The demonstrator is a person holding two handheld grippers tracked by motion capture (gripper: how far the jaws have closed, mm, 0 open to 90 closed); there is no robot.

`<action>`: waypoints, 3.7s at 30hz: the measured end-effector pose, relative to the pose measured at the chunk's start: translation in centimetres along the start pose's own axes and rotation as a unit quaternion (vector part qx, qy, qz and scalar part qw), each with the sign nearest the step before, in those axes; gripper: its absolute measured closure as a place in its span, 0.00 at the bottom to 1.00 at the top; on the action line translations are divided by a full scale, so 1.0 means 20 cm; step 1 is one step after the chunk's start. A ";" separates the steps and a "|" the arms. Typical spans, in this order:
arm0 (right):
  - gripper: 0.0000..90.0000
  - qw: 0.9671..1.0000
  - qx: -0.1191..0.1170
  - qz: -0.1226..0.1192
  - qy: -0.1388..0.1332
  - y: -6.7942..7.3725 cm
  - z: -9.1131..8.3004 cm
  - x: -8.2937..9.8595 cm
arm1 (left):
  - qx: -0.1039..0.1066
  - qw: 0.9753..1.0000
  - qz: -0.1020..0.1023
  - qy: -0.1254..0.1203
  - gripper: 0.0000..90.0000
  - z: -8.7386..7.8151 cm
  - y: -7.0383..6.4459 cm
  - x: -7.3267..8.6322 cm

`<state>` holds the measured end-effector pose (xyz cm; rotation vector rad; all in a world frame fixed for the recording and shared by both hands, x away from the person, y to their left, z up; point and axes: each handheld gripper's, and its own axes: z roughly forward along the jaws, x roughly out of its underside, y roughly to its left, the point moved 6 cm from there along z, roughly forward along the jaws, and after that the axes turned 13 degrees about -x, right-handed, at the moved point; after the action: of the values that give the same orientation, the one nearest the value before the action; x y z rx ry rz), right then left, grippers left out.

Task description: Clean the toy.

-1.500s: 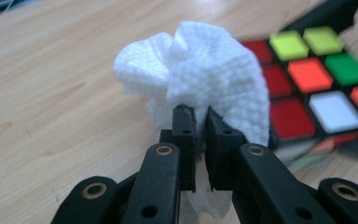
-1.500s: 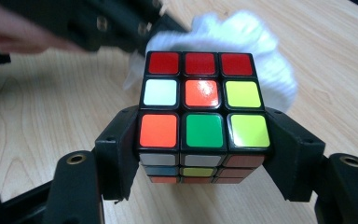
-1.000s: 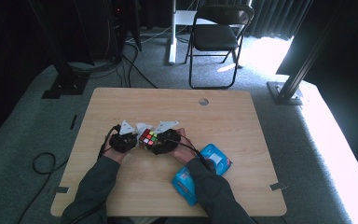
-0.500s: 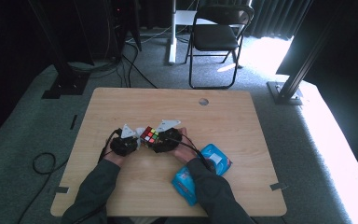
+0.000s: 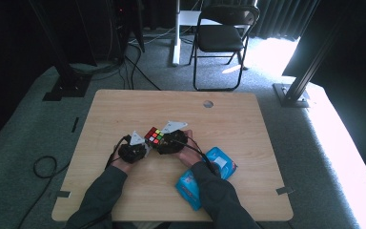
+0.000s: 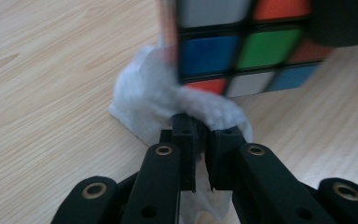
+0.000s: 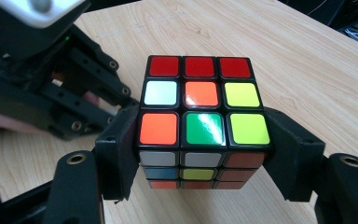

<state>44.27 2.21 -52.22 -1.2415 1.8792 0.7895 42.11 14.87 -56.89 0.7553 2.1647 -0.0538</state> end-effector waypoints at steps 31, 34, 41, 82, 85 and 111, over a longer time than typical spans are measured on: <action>0.38 1.000 0.009 0.006 -0.005 -0.01 -0.01 0.00 | -0.006 1.000 -0.023 -0.018 0.92 0.00 0.03 0.01; 0.38 1.000 0.009 0.006 -0.005 -0.01 -0.01 0.00 | 0.003 1.000 -0.010 -0.021 0.92 0.00 -0.02 0.00; 0.38 1.000 0.010 0.008 -0.007 -0.01 -0.01 0.00 | 0.025 0.999 0.011 -0.029 0.92 0.00 -0.11 -0.02; 0.38 0.999 0.027 0.019 0.001 -0.04 -0.01 0.01 | -0.049 0.995 -0.065 -0.048 0.92 -0.08 0.10 0.01; 0.38 0.999 0.034 0.024 0.010 -0.05 0.00 0.02 | -0.049 0.996 -0.060 -0.048 0.92 -0.09 0.09 0.00; 0.38 0.993 0.056 0.072 0.081 -0.12 0.08 0.09 | -0.023 0.999 -0.030 -0.025 0.92 0.00 -0.02 -0.04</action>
<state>46.36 1.89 -54.86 -1.1385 2.1334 0.6639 42.24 14.12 -56.28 0.6561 2.1325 -0.0527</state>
